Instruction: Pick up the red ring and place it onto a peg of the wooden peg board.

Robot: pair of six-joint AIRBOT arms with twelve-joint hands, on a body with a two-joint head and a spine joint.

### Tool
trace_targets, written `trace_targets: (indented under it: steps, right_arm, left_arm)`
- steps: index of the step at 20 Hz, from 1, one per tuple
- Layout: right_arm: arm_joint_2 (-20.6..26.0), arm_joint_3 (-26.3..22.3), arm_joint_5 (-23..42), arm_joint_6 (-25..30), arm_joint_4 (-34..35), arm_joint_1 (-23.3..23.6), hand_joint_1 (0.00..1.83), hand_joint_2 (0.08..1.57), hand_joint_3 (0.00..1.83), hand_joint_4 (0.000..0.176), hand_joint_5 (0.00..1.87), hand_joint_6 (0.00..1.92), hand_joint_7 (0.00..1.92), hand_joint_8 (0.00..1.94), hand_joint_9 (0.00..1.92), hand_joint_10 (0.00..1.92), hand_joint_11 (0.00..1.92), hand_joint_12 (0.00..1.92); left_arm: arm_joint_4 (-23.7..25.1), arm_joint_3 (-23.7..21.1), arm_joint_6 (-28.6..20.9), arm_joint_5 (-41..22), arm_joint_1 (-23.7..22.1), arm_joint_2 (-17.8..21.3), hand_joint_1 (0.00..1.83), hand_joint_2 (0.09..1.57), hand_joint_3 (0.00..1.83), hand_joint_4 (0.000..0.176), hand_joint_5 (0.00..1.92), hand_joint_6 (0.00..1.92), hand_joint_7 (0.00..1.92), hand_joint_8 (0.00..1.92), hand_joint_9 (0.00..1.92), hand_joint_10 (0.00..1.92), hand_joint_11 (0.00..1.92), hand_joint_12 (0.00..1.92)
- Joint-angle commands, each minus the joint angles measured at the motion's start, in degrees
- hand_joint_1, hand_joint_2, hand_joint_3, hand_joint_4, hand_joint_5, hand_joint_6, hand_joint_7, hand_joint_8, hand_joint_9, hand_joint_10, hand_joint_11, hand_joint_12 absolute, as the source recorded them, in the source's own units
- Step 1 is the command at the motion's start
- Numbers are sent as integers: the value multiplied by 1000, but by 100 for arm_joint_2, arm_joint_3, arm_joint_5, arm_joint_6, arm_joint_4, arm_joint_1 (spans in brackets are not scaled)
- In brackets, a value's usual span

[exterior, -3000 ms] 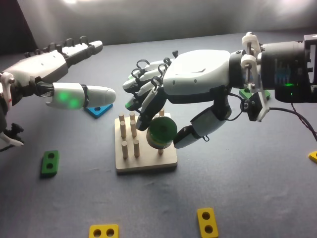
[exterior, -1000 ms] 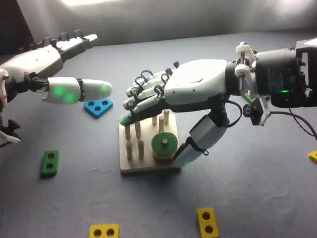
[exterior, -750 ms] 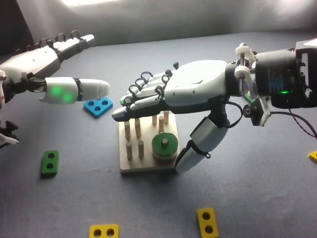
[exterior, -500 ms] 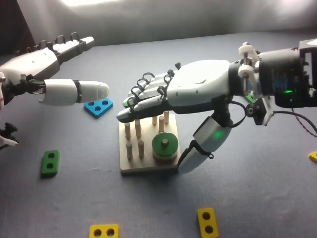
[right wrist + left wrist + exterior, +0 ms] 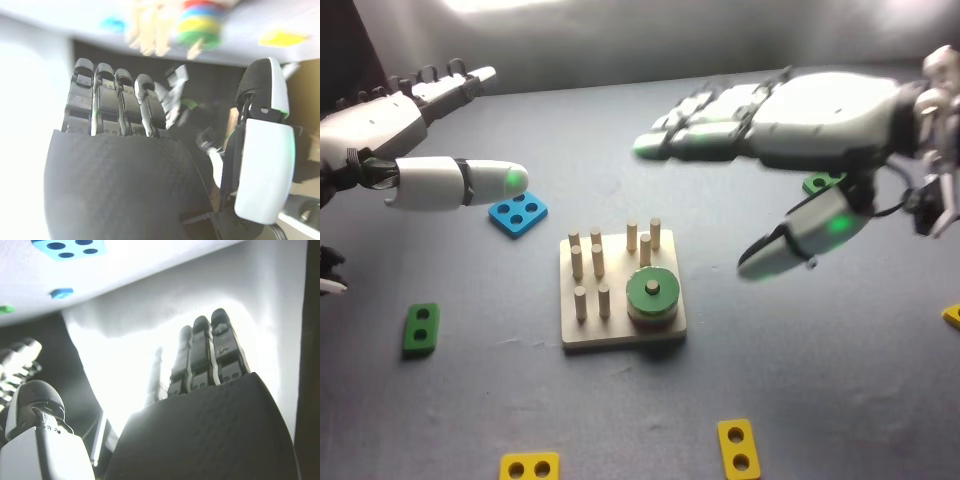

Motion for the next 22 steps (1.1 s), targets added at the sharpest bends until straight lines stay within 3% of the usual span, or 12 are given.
trace_targets:
  steps: [1, 2, 3, 5, 6, 8, 13, 14, 16, 17, 19, 22]
  right_arm:
    - [38, -72, 466, -176, 458, 50, 789, 884, 0, 118, 0, 0, 0, 0, 0, 0, 0, 0]
    - [145, -131, 542, -371, 769, 28, 785, 873, 0, 121, 8, 3, 0, 0, 0, 0, 0, 0]
    - [218, -176, 597, -537, 991, 14, 756, 878, 0, 46, 20, 7, 0, 0, 0, 0, 0, 0]
    - [412, -287, 819, -954, 1621, -53, 807, 903, 7, 51, 3, 0, 0, 0, 0, 0, 0, 0]
    - [488, -338, 927, -1135, 1888, -80, 747, 924, 16, 20, 0, 0, 0, 0, 0, 0, 0, 0]
    - [585, -404, 1086, -1341, 2178, -118, 751, 919, 12, 20, 0, 0, 0, 0, 0, 0, 0, 0]
    - [1122, -823, 2046, -2065, 3481, -438, 770, 922, 10, 138, 0, 0, 0, 0, 0, 0, 0, 0]
    - [1208, -889, 2253, -2150, 3685, -503, 646, 883, 0, 88, 0, 0, 0, 0, 0, 0, 0, 0]
    - [1405, -1045, 2706, -2365, 4102, -662, 616, 878, 0, 67, 0, 0, 0, 0, 0, 0, 50, 28]
    - [1507, -1122, 2919, -2433, 4261, -723, 610, 890, 0, 93, 0, 0, 0, 0, 0, 0, 40, 29]
    - [1703, -1258, 3335, -2544, 4534, -812, 555, 1001, 48, 99, 0, 0, 22, 8, 0, 0, 1, 0]
    - [1871, -1366, 3746, -2651, 4755, -844, 592, 1051, 69, 100, 0, 0, 36, 9, 0, 0, 0, 0]
  left_arm:
    - [-20, -11, -25, -726, -21, 54, 304, 916, 0, 176, 0, 0, 0, 0, 0, 0, 0, 0]
    - [-20, -32, -25, -759, -8, 76, 309, 924, 2, 176, 0, 0, 0, 0, 0, 0, 0, 0]
    - [-20, -48, -25, -780, -3, 92, 321, 917, 0, 176, 0, 0, 0, 0, 0, 0, 0, 0]
    - [-19, -97, -25, -850, 11, 137, 328, 924, 2, 176, 0, 0, 0, 0, 0, 0, 0, 0]
    - [-18, -126, -25, -889, 22, 166, 310, 920, 0, 176, 0, 0, 0, 0, 0, 0, 0, 0]
    - [-18, -192, -25, -984, 51, 223, 314, 925, 3, 176, 0, 0, 0, 0, 0, 0, 0, 0]
    - [168, -563, -175, -1619, 124, 479, 343, 879, 0, 176, 0, 0, 0, 0, 0, 0, 0, 0]
    - [217, -656, -207, -1782, 145, 547, 339, 906, 0, 176, 0, 0, 0, 0, 0, 0, 0, 0]
    - [335, -894, -226, -2159, 166, 733, 374, 909, 0, 164, 0, 0, 0, 0, 0, 0, 0, 0]
    - [386, -1019, -226, -2357, 173, 835, 477, 978, 27, 145, 0, 0, 0, 0, 0, 0, 0, 0]
    - [455, -1295, -226, -2852, 225, 1078, 448, 924, 0, 173, 0, 0, 0, 0, 0, 0, 0, 0]
    - [474, -1651, -226, -3595, 388, 1444, 349, 961, 13, 161, 0, 0, 0, 0, 0, 0, 0, 0]
